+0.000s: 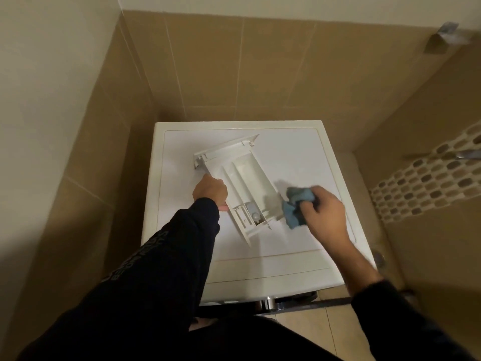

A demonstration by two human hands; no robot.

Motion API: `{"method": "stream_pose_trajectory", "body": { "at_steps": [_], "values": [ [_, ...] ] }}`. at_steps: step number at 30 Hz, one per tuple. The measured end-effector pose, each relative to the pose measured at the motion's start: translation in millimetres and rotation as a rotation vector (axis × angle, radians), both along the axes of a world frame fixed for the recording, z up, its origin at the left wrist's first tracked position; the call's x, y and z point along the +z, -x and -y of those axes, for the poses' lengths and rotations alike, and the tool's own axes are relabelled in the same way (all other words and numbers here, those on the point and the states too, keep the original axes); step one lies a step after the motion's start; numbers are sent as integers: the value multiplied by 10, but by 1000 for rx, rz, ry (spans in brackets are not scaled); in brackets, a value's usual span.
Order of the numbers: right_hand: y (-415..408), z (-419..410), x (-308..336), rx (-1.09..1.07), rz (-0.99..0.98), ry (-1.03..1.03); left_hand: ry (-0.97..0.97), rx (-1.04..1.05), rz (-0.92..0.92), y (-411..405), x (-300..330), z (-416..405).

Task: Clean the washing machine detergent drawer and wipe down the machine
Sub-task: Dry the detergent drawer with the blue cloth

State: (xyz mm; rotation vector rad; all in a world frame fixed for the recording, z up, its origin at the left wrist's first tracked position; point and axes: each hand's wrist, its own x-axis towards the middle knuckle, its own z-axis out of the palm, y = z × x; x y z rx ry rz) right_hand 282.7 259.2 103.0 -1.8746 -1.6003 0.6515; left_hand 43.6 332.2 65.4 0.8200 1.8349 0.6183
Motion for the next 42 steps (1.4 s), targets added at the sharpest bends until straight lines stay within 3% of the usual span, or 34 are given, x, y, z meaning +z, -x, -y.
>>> {"method": "stream_pose_trajectory", "body": {
  "at_steps": [3, 6, 12, 23, 30, 36, 39, 42],
  "values": [
    [-29, 564, -324, -341, -511, 174, 1, -11, -9, -13, -2, -15],
    [91, 787, -639, -398, -698, 288, -5, -19, -35, -42, -15, -11],
    [270, 469, -897, -223, -482, 192, -13, -80, -91, -24, -31, -26],
    [198, 124, -973, 133, 108, 416, 33, -96, -70, -13, -2, -52],
    [87, 32, -757, 368, -6, 544, 11, -79, -96, -29, 8, -60],
    [-1, 59, -439, 412, -58, 677, 40, -81, -143, -3, -16, -92],
    [-29, 49, -177, 417, -43, 594, 49, -62, -145, 9, 14, -71],
    [24, -98, 84, 386, 56, 365, 44, -45, -112, 2, 63, -8]
  ]
}}
